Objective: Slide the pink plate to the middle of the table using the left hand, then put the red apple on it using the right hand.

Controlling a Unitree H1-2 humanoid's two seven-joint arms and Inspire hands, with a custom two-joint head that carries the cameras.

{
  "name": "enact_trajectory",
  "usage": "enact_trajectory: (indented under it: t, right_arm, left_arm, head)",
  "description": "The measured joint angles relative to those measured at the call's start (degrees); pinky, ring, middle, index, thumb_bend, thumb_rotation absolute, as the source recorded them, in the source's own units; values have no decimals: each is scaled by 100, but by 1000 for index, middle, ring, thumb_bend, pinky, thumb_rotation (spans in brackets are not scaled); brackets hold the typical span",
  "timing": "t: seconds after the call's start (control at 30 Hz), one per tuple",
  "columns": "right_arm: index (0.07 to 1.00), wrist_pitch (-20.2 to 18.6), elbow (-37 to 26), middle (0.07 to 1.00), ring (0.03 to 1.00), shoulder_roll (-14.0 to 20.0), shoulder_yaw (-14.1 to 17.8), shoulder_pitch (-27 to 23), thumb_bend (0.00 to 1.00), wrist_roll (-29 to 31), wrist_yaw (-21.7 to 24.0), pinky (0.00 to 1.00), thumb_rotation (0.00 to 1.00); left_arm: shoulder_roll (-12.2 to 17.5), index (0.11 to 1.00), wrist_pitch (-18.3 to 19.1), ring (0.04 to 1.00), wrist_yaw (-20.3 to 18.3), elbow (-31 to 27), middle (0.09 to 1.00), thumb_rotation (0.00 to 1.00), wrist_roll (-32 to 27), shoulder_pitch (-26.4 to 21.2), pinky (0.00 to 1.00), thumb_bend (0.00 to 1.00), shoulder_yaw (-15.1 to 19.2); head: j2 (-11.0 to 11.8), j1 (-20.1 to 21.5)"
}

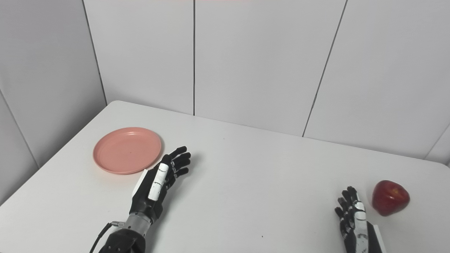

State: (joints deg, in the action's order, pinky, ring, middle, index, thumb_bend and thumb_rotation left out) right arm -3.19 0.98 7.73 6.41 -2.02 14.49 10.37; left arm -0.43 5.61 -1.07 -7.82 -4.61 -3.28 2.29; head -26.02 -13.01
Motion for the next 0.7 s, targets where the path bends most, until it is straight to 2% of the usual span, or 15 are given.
enact_trajectory:
  t: [0.1,0.23,0.43,0.57,0.7]
  right_arm:
    - [992,1,0,989,1000,1,1,4,759,-4,0,1000,1000]
    - [987,3,-1,986,998,-5,2,4,762,-5,0,1000,1000]
    - [984,6,-24,985,998,-25,3,14,766,-9,-3,1000,998]
    - [986,7,-47,983,995,-56,1,27,770,-19,-6,1000,997]
    - [980,8,-72,980,991,-93,5,40,776,-21,-6,1000,987]
  left_arm:
    - [104,786,-4,852,7,-2,826,920,-2,-191,852,909,99]
    - [206,791,89,840,6,-79,823,973,9,-382,811,919,133]
    - [423,809,625,871,-5,-408,853,976,-141,-748,849,938,304]
    - [597,805,955,863,-9,-532,837,989,-382,-969,862,934,499]
    - [740,796,1145,867,-1,-497,839,990,-628,-1182,860,925,752]
  head:
    - [0,0]
    - [9,18]
    - [0,26]
    - [-17,26]
    - [-17,35]
